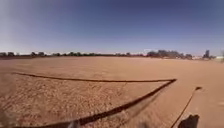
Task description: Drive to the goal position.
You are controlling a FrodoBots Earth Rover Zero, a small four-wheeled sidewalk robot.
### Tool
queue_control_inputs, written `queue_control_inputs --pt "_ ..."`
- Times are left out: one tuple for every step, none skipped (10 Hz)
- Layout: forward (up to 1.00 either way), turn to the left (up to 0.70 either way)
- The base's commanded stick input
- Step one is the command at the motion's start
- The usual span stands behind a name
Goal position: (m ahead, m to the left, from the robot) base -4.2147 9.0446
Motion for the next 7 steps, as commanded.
queue_control_inputs --pt "0.0 -0.45" --pt "0.0 -0.45" --pt "0.0 -0.45" --pt "0.0 -0.45" --pt "0.54 -0.31" --pt "0.7 -0.27" --pt "0.7 -0.27"
